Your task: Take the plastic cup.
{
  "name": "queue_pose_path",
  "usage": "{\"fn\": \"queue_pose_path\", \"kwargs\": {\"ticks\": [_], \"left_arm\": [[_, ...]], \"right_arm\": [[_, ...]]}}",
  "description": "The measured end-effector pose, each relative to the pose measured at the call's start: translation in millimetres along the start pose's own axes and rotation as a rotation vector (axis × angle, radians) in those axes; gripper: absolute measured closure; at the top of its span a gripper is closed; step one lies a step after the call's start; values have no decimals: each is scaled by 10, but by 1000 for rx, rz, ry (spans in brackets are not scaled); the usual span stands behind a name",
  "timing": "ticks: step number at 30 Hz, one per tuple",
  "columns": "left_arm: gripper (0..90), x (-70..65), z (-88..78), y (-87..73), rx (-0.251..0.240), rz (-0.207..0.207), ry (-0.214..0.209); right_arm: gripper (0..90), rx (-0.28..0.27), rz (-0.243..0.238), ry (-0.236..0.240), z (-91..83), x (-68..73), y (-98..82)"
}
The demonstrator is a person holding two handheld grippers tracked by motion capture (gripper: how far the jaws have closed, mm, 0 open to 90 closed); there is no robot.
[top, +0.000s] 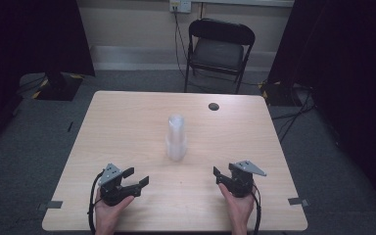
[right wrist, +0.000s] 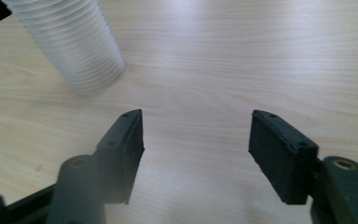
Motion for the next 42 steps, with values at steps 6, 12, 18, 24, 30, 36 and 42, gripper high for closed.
{"fn": "queue_pose_path", "kwargs": {"ticks": [6,12,18,24,30,36,42], "left_arm": [[198,8,-5,67,-15,-8,4],[185,-24,16,169,-20,9,-10],[211,-54,37,247,-24,22,-19],[204,-86,68,341,-13,42,-50],[192,-80,140,467,-32,56,-53],[224,-118,207,680,-53,83,-70],[212,-203,327,842,-44,108,-69]], "right_arm": [[370,-19,-14,18,-66,56,-30],[362,-21,-28,28,-92,91,-57],[327,-11,-46,38,-91,129,-96],[308,-12,-56,63,-133,192,-144],[304,-21,-69,71,-138,228,-101],[304,-28,-86,86,-147,292,-86],[306,-23,-91,90,-161,298,-107]]}}
Point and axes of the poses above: each handheld gripper's, and its own axes: z roughly forward along the jaws, y roughly out of its top, x roughly to its left, the point moved 3 cm from there along z, roughly forward along the jaws, and after that the axes turned 5 degrees about x, right-handed, at the moved point
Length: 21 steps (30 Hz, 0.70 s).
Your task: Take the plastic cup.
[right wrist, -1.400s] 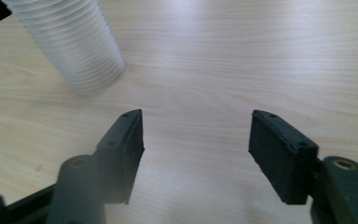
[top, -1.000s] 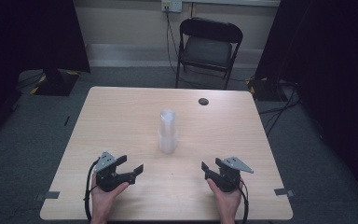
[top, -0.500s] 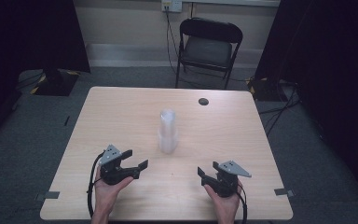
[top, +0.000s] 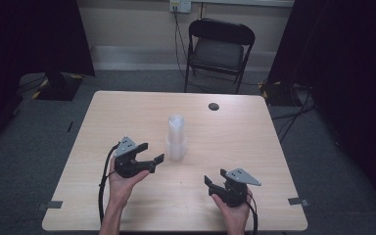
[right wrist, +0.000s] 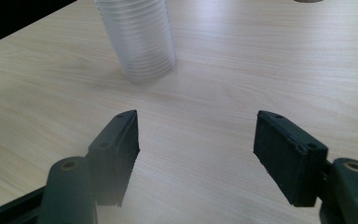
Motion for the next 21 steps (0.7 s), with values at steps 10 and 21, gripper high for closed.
{"fn": "queue_pose_path", "kwargs": {"ticks": [10,21], "left_arm": [[167,-39,234,262,9,43,-7],[171,-34,357,527,-7,57,-15]], "right_arm": [[306,-3,-3,15,0,2,-2],[306,-7,-9,24,-19,38,4]]}}
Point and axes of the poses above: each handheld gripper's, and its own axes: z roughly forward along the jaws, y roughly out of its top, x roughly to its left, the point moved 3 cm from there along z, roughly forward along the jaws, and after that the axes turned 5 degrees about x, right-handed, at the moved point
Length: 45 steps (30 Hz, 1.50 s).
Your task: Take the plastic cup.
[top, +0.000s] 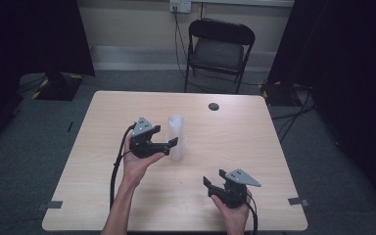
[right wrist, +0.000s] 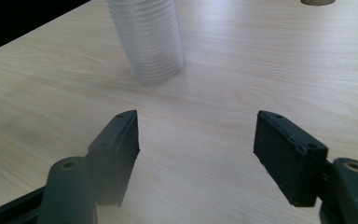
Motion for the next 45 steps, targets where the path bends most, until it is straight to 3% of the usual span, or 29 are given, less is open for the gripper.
{"fn": "queue_pose_path", "kwargs": {"ticks": [4,7,11,20,32,34,37,39,45], "left_arm": [[184,24,52,92,-15,1,1],[214,18,81,151,-40,43,16],[247,13,174,182,-31,68,19],[220,56,405,135,31,44,25],[202,88,531,77,69,56,43],[185,98,558,57,78,40,43],[177,107,582,24,94,58,53],[177,110,597,9,92,45,49],[167,97,650,-39,116,59,41]], "right_arm": [[306,3,2,1,4,2,-5],[306,2,2,3,10,3,-6],[306,8,0,10,25,12,-3],[306,14,-1,16,51,21,-3],[300,15,11,17,49,-3,-17],[294,22,17,22,54,-5,-20],[289,22,15,23,53,-7,-24],[289,22,15,24,55,-8,-25],[274,29,23,23,58,-26,-33]]}}
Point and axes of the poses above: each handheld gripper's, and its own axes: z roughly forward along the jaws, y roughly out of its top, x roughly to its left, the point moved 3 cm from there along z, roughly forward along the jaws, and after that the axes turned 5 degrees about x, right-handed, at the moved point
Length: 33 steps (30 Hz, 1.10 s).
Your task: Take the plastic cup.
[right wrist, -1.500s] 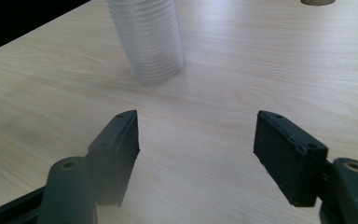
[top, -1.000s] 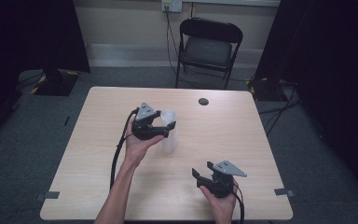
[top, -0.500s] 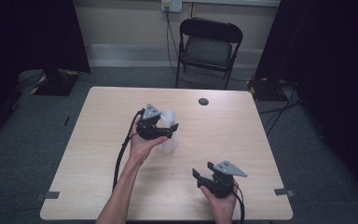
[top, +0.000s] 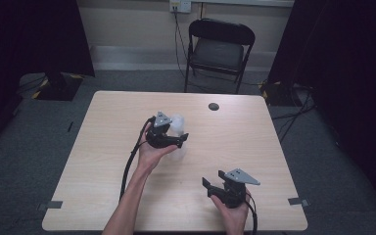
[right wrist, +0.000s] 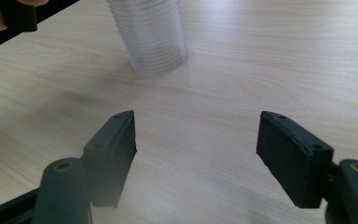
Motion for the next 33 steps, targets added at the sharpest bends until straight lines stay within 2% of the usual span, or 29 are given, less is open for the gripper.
{"fn": "queue_pose_path", "kwargs": {"ticks": [3,5,13,23,30,33], "left_arm": [[198,1,14,-15,8,5,3],[278,-1,10,-20,3,9,-9],[287,-9,-24,-4,-2,14,-4],[297,-12,-92,50,-39,9,4],[305,-21,-159,122,-100,-34,-13],[311,-15,-168,150,-119,-33,-4]], "right_arm": [[269,-1,3,-4,-10,-5,5],[269,2,3,-5,-11,-3,4],[259,5,12,-7,-13,-15,1],[252,4,16,1,-6,-15,-3],[253,-3,22,-5,-18,-15,3],[253,-12,13,-9,-21,-9,17]]}}
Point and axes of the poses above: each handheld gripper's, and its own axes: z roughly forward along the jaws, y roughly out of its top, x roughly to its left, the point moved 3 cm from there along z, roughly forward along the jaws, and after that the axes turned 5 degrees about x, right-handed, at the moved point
